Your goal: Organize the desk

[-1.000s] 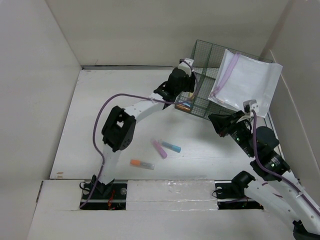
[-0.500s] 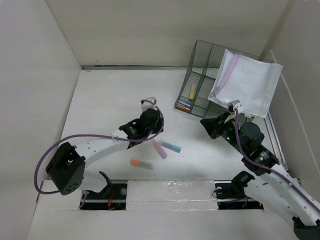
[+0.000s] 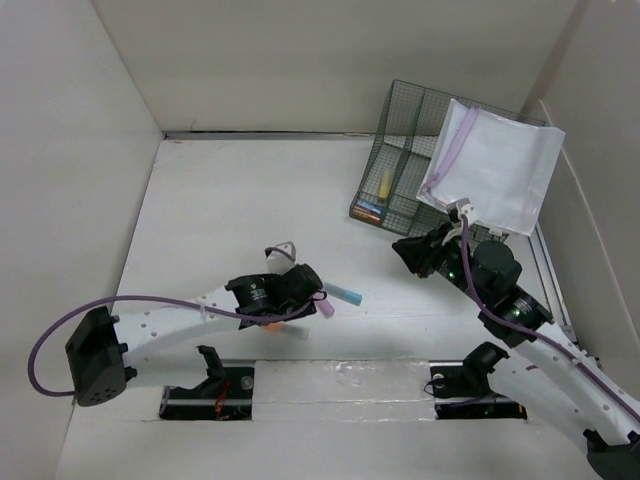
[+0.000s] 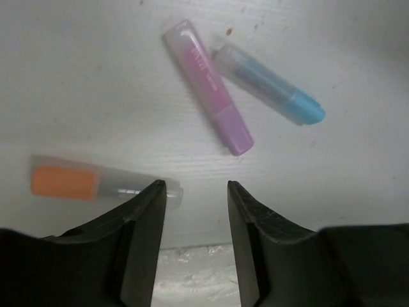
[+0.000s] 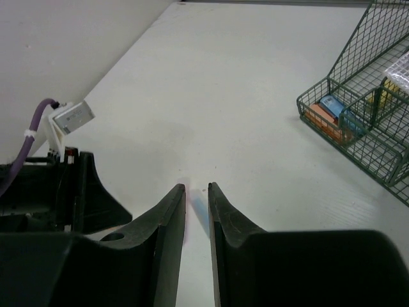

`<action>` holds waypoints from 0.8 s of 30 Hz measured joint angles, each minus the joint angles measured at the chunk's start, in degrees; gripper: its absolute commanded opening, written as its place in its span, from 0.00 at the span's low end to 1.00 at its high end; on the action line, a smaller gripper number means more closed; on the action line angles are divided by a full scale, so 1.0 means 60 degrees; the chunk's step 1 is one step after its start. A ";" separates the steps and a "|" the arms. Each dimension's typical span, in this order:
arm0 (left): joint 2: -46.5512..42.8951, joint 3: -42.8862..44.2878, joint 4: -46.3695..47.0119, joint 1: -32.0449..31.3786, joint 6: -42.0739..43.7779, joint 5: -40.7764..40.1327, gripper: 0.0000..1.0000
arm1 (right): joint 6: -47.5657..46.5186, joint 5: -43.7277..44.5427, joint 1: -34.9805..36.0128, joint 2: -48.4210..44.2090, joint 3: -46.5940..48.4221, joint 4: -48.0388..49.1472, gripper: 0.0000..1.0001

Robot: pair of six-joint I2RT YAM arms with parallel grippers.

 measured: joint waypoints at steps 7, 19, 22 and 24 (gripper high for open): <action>-0.0222 -0.0149 -0.2328 -0.1774 -0.3421 0.0248 0.50 | 0.0029 -0.0204 0.0000 0.0000 -0.0087 0.0135 0.30; -0.1716 -0.2062 -0.2379 -0.2244 -0.6794 0.0266 0.55 | 0.0127 -0.0772 0.0000 -0.0310 -0.0288 0.0208 0.31; -0.1756 -0.2218 -0.2160 -0.2244 -0.7209 -0.0040 0.54 | 0.0127 -0.0918 0.0000 -0.0382 -0.0288 0.0215 0.31; -0.1727 -0.2218 -0.1905 -0.2244 -0.7428 -0.0335 0.54 | 0.0127 -0.1020 0.0000 -0.0393 -0.0288 0.0219 0.31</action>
